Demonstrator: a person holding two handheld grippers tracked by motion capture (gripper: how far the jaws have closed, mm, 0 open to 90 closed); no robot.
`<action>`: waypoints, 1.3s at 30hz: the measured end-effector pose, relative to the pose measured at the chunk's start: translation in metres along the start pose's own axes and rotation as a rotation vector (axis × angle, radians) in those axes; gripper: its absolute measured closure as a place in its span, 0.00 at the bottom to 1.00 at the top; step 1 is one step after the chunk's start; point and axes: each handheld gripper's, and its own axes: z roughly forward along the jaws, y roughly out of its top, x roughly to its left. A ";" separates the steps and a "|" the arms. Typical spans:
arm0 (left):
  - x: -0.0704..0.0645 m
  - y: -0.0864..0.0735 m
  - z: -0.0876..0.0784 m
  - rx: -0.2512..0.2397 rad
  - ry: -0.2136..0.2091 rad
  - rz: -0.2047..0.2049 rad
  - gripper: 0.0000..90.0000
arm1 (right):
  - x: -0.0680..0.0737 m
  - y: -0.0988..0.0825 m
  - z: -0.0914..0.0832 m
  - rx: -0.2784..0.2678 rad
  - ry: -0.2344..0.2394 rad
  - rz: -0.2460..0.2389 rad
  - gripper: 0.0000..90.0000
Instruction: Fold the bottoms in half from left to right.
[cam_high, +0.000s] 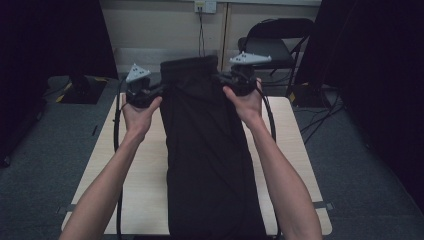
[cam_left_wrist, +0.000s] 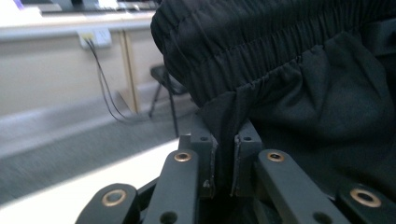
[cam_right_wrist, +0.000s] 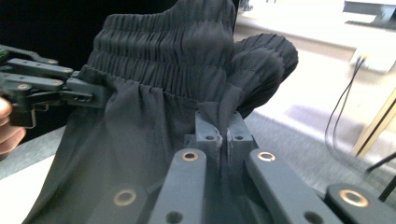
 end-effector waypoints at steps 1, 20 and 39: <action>-0.001 0.012 -0.005 -0.008 0.017 0.011 0.92 | -0.001 0.024 -0.004 -0.045 0.009 -0.007 0.97; -0.056 -0.053 -0.036 0.053 -0.232 0.011 0.92 | 0.008 -0.058 -0.061 -0.011 0.108 0.081 0.97; -0.120 -0.212 -0.068 0.464 -0.433 -0.053 0.92 | 0.087 -0.237 -0.128 0.327 0.235 0.199 0.97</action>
